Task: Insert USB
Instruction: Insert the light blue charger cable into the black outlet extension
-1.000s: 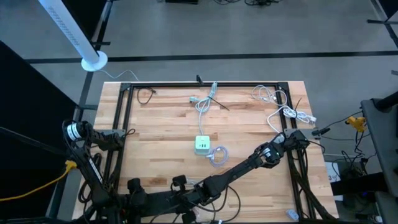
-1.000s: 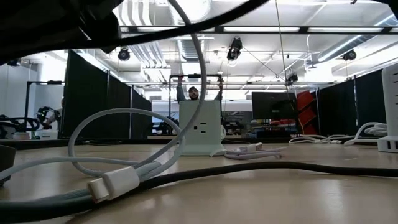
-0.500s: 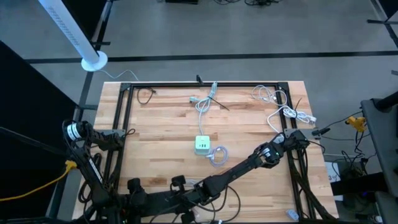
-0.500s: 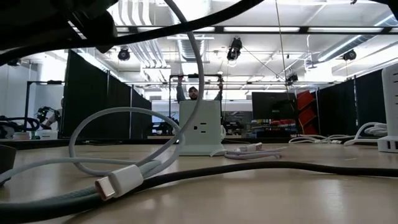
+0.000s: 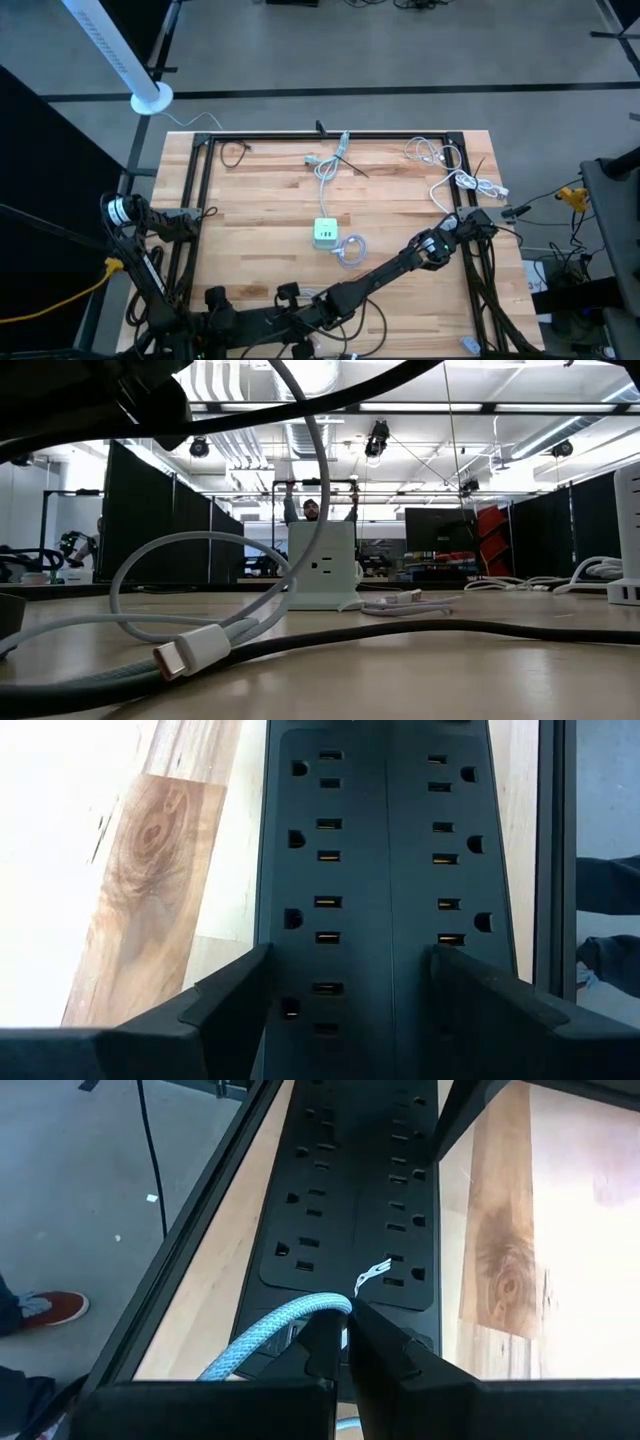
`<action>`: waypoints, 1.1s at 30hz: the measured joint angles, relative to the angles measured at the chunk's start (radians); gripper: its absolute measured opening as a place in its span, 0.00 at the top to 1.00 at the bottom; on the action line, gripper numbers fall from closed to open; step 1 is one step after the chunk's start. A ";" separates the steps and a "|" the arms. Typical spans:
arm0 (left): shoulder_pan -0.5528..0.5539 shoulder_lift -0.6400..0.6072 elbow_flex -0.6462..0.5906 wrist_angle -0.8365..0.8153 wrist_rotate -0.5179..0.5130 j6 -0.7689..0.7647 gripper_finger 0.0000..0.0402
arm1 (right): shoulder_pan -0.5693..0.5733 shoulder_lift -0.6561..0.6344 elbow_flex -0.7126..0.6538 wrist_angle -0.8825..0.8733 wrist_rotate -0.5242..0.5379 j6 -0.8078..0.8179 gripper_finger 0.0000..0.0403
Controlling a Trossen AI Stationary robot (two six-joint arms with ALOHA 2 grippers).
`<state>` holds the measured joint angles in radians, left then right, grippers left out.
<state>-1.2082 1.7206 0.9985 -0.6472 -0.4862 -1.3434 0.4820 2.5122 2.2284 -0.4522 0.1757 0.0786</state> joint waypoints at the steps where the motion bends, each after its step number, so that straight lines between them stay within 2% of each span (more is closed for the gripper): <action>1: 0.000 0.000 0.000 0.000 0.000 0.000 0.36 | 0.002 0.000 0.000 0.002 0.000 0.000 1.00; 33: 0.000 0.000 0.000 -0.016 0.001 0.010 0.36 | 0.016 0.000 0.001 0.005 -0.003 0.007 1.00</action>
<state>-1.2083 1.7206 0.9985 -0.6632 -0.4854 -1.3334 0.4976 2.5118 2.2295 -0.4471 0.1722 0.0859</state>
